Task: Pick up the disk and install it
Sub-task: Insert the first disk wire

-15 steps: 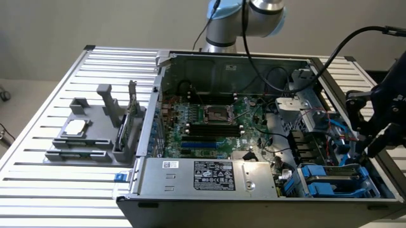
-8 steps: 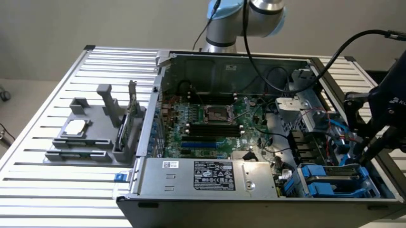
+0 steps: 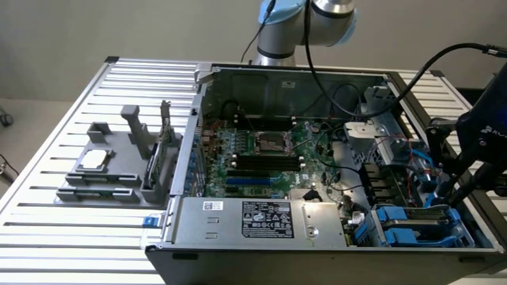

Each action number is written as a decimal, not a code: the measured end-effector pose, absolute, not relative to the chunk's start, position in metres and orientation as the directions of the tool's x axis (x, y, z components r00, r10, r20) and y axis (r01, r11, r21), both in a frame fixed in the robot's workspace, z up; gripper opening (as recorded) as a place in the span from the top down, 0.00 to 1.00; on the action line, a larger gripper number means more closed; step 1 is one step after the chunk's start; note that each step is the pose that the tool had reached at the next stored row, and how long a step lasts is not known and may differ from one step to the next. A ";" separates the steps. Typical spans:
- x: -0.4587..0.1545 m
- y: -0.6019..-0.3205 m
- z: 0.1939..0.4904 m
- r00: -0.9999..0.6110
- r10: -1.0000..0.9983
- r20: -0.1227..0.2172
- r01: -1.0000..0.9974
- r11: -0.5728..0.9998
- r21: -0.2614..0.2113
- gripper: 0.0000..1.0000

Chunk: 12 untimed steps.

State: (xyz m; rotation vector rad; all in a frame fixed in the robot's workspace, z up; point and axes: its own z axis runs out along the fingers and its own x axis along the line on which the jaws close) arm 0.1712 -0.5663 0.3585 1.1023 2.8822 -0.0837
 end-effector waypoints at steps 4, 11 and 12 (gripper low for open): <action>0.175 -0.566 0.356 -0.739 0.672 -0.058 0.674 0.738 -0.042 0.75; 0.192 -0.566 0.355 -0.740 0.672 -0.025 0.671 0.737 -0.073 0.75; 0.196 -0.566 0.355 -0.740 0.672 -0.023 0.671 0.737 -0.074 0.75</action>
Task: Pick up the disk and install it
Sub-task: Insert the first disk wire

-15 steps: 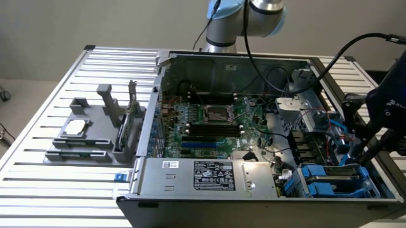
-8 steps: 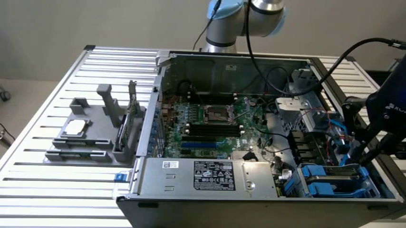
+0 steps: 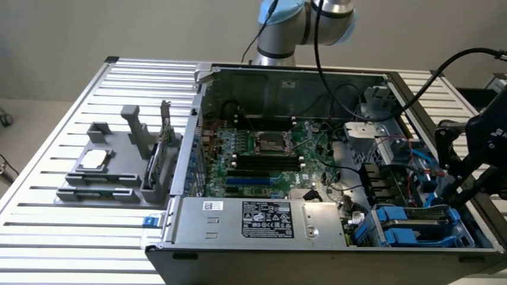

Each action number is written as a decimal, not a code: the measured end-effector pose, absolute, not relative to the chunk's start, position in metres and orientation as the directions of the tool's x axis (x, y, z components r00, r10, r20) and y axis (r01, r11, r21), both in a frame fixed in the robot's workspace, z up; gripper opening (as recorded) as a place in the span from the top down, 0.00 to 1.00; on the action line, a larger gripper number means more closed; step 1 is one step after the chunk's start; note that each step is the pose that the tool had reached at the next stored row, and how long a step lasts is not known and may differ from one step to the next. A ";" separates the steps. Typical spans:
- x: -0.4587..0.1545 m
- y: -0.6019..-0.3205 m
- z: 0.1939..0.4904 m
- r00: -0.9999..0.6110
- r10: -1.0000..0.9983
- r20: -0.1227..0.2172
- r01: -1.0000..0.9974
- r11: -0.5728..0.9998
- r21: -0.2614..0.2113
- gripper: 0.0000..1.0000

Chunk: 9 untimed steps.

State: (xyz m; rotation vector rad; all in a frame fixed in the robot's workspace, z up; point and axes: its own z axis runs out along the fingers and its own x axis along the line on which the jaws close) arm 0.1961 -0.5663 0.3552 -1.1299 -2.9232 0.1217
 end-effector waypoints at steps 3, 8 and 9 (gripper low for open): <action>0.199 -0.567 0.355 -0.740 0.673 -0.001 0.670 0.737 -0.094 0.75; 0.199 -0.567 0.353 -0.730 0.683 0.029 0.675 0.728 -0.121 0.75; 0.199 -0.568 0.352 -0.727 0.686 0.029 0.679 0.724 -0.122 0.75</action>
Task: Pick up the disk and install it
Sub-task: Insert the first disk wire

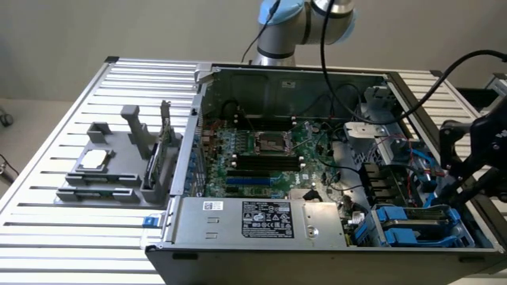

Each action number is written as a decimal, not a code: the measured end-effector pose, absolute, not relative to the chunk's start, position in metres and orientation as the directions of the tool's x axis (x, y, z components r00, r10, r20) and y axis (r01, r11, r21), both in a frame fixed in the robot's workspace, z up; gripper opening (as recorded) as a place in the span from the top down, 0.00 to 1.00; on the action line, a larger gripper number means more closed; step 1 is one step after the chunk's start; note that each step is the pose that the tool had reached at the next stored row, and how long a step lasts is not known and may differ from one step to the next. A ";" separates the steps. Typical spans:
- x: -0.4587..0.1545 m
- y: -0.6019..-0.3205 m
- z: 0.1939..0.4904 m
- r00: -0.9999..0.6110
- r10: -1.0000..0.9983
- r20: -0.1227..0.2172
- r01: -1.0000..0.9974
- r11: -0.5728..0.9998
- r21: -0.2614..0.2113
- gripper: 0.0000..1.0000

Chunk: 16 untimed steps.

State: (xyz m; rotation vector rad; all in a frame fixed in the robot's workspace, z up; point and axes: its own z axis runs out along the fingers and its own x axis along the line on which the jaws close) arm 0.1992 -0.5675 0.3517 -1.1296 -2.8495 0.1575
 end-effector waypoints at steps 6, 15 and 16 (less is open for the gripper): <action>0.200 -0.567 0.349 -0.697 0.716 0.032 0.708 0.695 -0.122 0.75; 0.207 -0.567 0.348 -0.665 0.746 0.033 0.738 0.663 -0.122 0.75; 0.207 -0.567 0.348 -0.658 0.752 0.034 0.744 0.657 -0.123 0.75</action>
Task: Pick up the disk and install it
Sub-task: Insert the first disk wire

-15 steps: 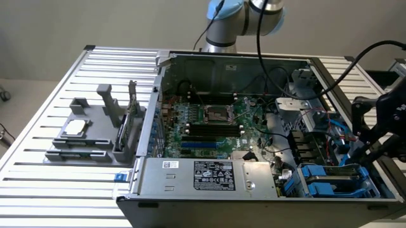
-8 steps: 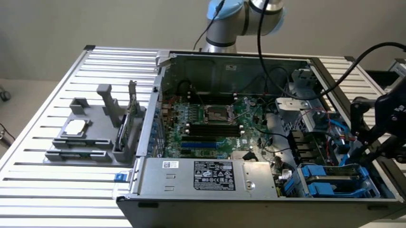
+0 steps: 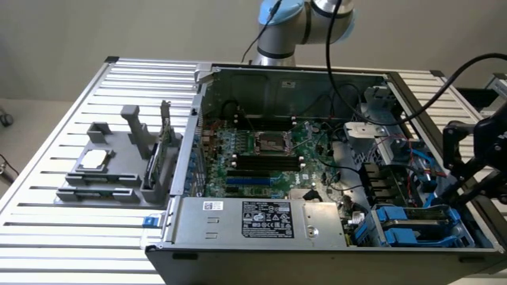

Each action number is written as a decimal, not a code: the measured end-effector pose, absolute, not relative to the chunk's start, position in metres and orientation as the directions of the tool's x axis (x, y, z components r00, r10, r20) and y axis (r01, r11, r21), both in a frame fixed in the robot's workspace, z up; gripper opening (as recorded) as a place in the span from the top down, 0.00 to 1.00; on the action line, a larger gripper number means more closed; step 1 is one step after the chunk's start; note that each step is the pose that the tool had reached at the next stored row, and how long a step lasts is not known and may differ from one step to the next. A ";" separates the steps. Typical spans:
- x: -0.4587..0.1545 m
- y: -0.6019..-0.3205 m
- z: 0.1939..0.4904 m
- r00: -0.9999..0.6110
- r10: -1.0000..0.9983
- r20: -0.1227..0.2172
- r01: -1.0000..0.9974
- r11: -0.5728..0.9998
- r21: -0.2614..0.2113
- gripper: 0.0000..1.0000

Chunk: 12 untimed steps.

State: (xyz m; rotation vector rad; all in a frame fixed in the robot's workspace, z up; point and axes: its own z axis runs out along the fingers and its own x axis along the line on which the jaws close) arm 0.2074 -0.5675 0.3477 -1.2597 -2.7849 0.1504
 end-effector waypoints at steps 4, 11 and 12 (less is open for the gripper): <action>0.207 -0.568 0.346 -0.632 0.774 0.036 0.765 0.631 -0.126 0.75; 0.213 -0.567 0.341 -0.619 0.785 0.038 0.776 0.618 -0.128 0.75; 0.213 -0.568 0.341 -0.615 0.788 0.040 0.778 0.614 -0.130 0.75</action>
